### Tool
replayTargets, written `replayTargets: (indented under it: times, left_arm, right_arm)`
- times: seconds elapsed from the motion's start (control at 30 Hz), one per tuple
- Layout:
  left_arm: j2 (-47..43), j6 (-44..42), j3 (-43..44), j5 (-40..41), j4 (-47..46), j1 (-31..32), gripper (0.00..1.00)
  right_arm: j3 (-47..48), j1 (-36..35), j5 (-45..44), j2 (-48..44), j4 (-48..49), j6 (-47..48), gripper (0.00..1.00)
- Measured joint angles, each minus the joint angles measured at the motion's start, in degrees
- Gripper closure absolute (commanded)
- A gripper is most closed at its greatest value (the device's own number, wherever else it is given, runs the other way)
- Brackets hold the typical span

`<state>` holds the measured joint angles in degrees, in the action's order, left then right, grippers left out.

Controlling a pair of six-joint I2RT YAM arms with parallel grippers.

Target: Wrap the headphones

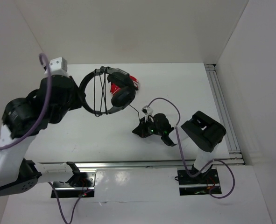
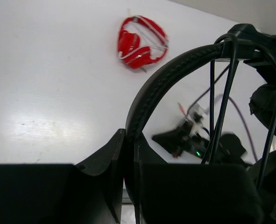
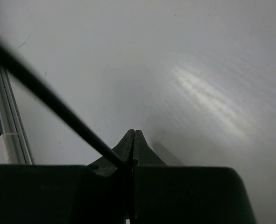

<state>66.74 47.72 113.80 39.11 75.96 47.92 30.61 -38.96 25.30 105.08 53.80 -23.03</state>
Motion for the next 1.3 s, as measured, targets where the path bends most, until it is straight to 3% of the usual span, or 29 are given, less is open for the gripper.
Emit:
replayTargets:
  times: [0.13, 0.33, 0.57, 0.77, 0.93, 1.1, 1.3]
  left_arm:
    - [9.9, -1.6, 3.7, -0.2, -1.4, -9.2, 1.0]
    - [26.0, -2.2, 7.2, -2.6, -5.0, -20.0, 1.0]
    - [31.8, -0.9, -1.9, -1.9, -6.7, -25.9, 1.0]
    - [33.7, -1.0, -11.6, -1.6, -7.3, -23.8, 1.0]
    - [39.1, -6.2, -12.3, 0.8, -8.2, -15.0, 1.0]
    - [39.7, -11.6, -21.3, 0.5, -13.3, -9.3, 1.0]
    - [30.0, -15.5, -36.3, -4.0, -18.3, -9.7, 1.0]
  right_arm:
    - [-6.1, -8.5, -13.3, -11.7, -5.8, 0.0, 1.0]
    - [-4.4, -28.0, -33.0, -34.2, -21.7, 0.4, 1.0]
    - [2.1, -40.7, -44.3, -46.4, -40.4, 1.7, 1.0]
    - [15.0, -41.0, -44.3, -46.2, -52.8, 6.2, 1.0]
    - [25.9, -38.1, -43.2, -40.6, -61.2, 13.4, 1.0]
    - [30.9, -29.4, -45.5, -40.3, -69.2, 20.1, 1.0]
    - [32.5, -17.8, -48.2, -39.6, -75.8, 25.4, 1.0]
